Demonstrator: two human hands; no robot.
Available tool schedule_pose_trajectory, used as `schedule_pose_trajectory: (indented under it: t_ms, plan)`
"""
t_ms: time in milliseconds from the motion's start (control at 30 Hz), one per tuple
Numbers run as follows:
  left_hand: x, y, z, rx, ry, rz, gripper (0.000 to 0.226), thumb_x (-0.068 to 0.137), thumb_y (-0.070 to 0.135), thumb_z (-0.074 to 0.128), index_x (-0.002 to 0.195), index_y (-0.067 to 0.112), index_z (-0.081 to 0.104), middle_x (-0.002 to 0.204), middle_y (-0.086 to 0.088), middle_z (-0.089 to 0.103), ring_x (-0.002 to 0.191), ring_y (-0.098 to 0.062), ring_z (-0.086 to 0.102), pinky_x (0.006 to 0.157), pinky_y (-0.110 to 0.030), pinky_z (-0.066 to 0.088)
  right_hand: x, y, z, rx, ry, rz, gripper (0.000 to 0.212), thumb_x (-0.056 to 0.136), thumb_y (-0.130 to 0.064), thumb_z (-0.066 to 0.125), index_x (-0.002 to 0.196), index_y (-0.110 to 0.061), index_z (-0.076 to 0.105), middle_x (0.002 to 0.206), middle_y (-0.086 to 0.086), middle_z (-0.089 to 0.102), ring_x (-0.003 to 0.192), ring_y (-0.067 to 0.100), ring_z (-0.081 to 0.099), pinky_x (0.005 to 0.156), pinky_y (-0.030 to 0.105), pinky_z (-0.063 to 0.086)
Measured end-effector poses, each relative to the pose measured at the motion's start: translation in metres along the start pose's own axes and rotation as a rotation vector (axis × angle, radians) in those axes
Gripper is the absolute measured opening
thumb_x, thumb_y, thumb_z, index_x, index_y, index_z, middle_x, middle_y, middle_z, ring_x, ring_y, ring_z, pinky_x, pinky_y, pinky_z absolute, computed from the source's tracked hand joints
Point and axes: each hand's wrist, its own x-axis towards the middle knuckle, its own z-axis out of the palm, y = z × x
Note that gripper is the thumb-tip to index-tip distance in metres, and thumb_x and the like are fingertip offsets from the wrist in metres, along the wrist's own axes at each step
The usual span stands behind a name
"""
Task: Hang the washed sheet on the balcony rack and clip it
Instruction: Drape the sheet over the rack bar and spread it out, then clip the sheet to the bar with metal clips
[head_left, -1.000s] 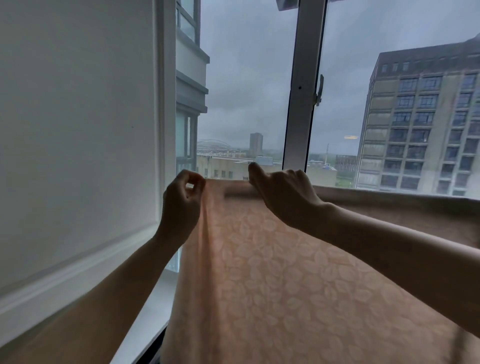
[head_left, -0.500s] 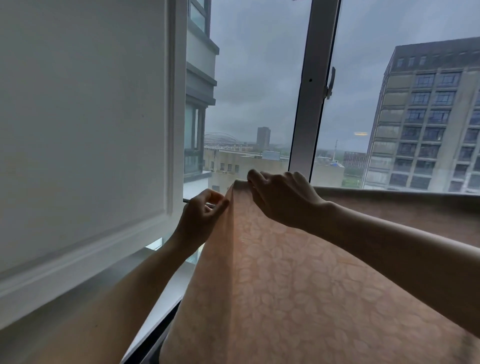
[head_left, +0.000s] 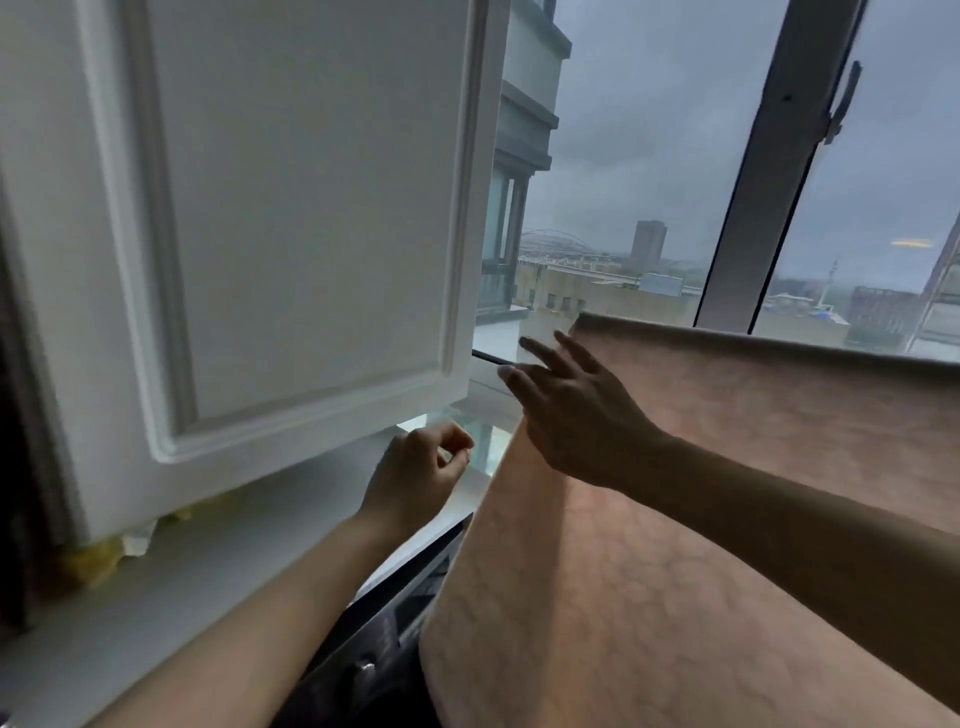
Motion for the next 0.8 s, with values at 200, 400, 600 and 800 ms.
schedule_pose_trajectory:
  t_ms: [200, 400, 600, 800]
  plan:
    - [-0.072, -0.025, -0.043, 0.157, 0.015, -0.224, 0.012, 0.091, 0.022, 0.061, 0.1, 0.022, 0.068, 0.087, 0.007, 0.07, 0.074, -0.009, 0.063, 0.073, -0.03, 0.055, -0.015, -0.069, 0.042, 0.182, -0.033, -0.028, 0.042, 0.085, -0.019, 0.059, 0.125, -0.007, 0.058, 0.113, 0.011, 0.069, 0.127, 0.032, 0.05, 0.112, 0.049, 0.028]
    - [-0.157, -0.043, -0.083, 0.328, -0.019, -0.421, 0.016, 0.093, 0.027, 0.056, 0.107, 0.027, 0.064, 0.085, 0.014, 0.063, 0.079, -0.009, 0.062, 0.073, -0.032, 0.053, -0.027, -0.151, 0.065, 0.407, -0.072, -0.075, 0.037, 0.082, -0.019, 0.06, 0.118, -0.012, 0.06, 0.107, 0.004, 0.069, 0.123, 0.026, 0.053, 0.108, 0.044, 0.036]
    - [-0.238, -0.072, -0.114, 0.449, 0.009, -0.613, 0.018, 0.091, 0.026, 0.056, 0.108, 0.03, 0.063, 0.088, 0.011, 0.065, 0.083, -0.013, 0.061, 0.072, -0.033, 0.052, -0.024, -0.237, 0.074, 0.6, -0.132, -0.151, 0.037, 0.081, -0.018, 0.058, 0.117, -0.007, 0.058, 0.101, 0.008, 0.069, 0.11, 0.03, 0.058, 0.095, 0.04, 0.045]
    - [-0.302, -0.098, -0.149, 0.491, 0.09, -0.754, 0.022, 0.088, 0.016, 0.062, 0.107, 0.027, 0.065, 0.092, 0.01, 0.066, 0.083, -0.011, 0.062, 0.073, -0.031, 0.053, -0.009, -0.323, 0.073, 0.773, -0.217, -0.179, 0.043, 0.082, -0.021, 0.059, 0.123, -0.007, 0.054, 0.101, 0.007, 0.067, 0.102, 0.028, 0.06, 0.092, 0.037, 0.048]
